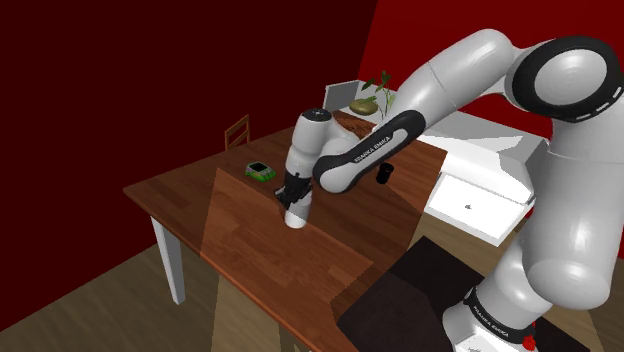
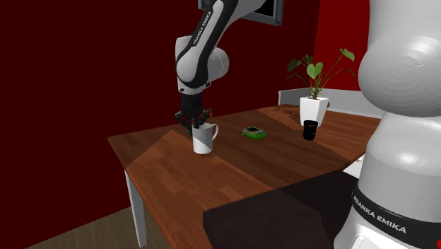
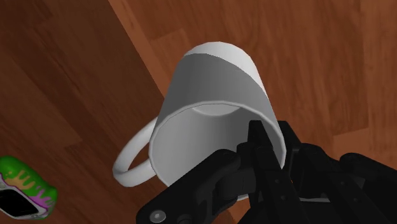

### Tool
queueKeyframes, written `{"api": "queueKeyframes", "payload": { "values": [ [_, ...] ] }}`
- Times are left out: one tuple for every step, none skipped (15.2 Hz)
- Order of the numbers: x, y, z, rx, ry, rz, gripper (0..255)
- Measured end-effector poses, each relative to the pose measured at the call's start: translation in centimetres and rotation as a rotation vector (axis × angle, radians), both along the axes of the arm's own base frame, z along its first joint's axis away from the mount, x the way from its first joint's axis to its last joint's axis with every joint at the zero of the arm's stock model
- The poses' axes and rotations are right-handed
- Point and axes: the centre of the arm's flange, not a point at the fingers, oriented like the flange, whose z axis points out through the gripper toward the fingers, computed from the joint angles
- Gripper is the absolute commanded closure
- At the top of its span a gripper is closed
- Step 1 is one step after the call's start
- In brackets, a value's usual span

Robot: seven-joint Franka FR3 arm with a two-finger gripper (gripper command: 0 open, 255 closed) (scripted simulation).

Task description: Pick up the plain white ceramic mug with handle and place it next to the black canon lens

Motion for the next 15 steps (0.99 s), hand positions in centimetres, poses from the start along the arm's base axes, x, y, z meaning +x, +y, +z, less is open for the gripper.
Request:
{"api": "queueKeyframes", "payload": {
  "values": [
    [0.0,0.0,0.5,0.0,0.0,0.0,255],
    [-0.1,0.0,1.0,0.0,0.0,0.0,255],
    [0.0,0.0,1.5,0.0,0.0,0.0,255],
    [0.0,0.0,2.1,0.0,0.0,0.0,255],
    [0.0,-0.1,2.6,0.0,0.0,0.0,255],
    [0.1,-0.1,3.2,0.0,0.0,0.0,255],
    [0.1,-0.1,3.7,0.0,0.0,0.0,255],
    [0.0,-0.2,4.2,0.0,0.0,0.0,255],
    [0.1,-0.2,4.9,0.0,0.0,0.0,255],
    [0.1,-0.1,5.4,0.0,0.0,0.0,255],
    [0.0,0.0,5.9,0.0,0.0,0.0,255],
    [0.0,0.0,6.4,0.0,0.0,0.0,255],
    [0.0,0.0,6.9,0.0,0.0,0.0,255],
    [-0.1,0.0,7.3,0.0,0.0,0.0,255],
    [-0.1,0.1,7.9,0.0,0.0,0.0,255]
  ]
}}
